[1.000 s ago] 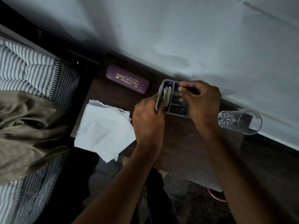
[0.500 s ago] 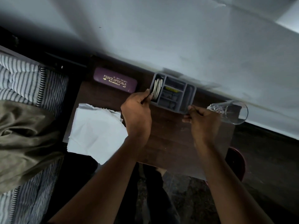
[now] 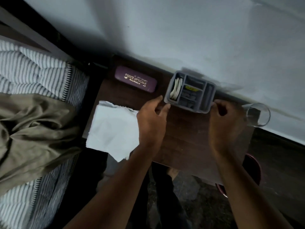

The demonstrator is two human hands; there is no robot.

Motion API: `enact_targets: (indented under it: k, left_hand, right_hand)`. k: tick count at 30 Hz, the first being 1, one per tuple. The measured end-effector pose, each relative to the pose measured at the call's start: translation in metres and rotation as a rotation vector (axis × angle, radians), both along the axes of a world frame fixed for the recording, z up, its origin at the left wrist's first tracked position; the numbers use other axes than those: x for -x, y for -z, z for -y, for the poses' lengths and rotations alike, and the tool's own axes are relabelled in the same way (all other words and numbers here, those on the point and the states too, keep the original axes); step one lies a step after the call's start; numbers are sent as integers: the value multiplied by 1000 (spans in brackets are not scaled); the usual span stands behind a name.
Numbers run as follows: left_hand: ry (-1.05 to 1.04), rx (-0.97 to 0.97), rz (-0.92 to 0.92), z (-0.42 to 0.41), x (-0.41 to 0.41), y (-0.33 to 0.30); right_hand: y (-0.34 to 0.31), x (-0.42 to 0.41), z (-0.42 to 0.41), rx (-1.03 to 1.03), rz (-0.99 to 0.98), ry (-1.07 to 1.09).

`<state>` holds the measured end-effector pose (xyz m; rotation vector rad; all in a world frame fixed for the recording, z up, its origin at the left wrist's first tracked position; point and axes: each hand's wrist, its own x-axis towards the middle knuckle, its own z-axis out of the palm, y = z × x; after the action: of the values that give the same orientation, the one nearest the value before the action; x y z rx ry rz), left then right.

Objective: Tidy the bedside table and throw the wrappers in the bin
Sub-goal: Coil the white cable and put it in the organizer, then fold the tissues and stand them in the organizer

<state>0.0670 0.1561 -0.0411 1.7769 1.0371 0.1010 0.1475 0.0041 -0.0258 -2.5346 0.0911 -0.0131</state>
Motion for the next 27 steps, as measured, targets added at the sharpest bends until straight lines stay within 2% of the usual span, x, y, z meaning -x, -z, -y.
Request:
enact_targets:
  k: [3,5,6,8,10,12,15,20,27]
  left_hand:
    - [-26,-4,-48,-16,34,-2]
    - [-70,-24,-79,-32,57,0]
    - [-93,-46,-99,-42,70,2]
    - [-126,-79,-135,-63,93,7]
    - [-123,-98,-170,-84,113,13]
    - [-69,-116,-221,-100,127,20]
    - [49,-103,-253,-116,137,28]
    - [150,-40,-339,-123,142,35]
    - [67,-41,-287,-129,151,34]
  right_hand:
    - [-8,41,-36,-19,62,-90]
    - [-7,73,-61,-62,34,-170]
    - [-2,89,-71,-88,-31,-204]
    - [15,113,-86,-128,-322,-177]
    - [35,133,-94,-187,-640,-42]
    - [51,148,-101,-259,-763,128]
    - [64,159,-112,-294,-796,266]
    - [69,153,-133,-178,-641,162]
    - [59,133,-158,-213,-570,103]
